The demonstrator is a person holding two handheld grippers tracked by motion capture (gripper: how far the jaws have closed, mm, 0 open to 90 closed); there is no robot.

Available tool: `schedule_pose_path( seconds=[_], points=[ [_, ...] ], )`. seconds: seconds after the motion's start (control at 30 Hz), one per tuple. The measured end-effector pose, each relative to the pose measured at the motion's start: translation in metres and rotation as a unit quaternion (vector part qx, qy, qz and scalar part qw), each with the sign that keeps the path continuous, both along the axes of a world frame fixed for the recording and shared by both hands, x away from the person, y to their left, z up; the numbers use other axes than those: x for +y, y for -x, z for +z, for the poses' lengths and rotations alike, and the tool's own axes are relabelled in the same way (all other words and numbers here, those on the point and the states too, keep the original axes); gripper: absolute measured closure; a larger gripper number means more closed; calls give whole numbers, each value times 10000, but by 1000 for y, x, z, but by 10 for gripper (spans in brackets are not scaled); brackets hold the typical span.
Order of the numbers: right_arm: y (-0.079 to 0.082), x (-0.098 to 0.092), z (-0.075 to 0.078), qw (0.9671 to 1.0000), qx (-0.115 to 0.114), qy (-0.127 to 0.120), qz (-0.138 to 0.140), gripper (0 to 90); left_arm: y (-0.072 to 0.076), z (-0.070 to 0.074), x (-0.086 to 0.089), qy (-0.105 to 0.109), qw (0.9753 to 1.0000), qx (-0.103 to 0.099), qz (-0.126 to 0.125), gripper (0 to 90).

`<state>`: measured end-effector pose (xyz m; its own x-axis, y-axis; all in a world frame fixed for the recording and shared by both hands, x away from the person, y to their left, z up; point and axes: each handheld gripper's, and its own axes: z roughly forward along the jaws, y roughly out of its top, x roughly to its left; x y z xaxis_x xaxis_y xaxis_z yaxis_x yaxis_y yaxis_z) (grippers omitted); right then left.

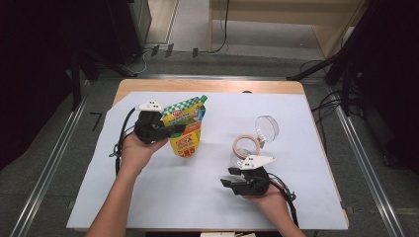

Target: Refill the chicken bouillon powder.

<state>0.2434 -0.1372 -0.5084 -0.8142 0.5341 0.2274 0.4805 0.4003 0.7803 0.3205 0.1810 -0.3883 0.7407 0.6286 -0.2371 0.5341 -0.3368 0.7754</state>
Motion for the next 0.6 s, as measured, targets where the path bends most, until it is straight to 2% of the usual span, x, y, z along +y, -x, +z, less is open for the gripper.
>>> schedule_pose_path(
  seconds=[0.4, 0.6],
  points=[
    [-2, 4, 1, 9999, -47, -146, -27, 490, 23, 24, -21, 106, 9982, 37, -591, 900],
    [-4, 8, -1, 9998, -64, -187, -45, 528, 34, 32, -26, 166, 9970, 56, -755, 900]
  ],
)
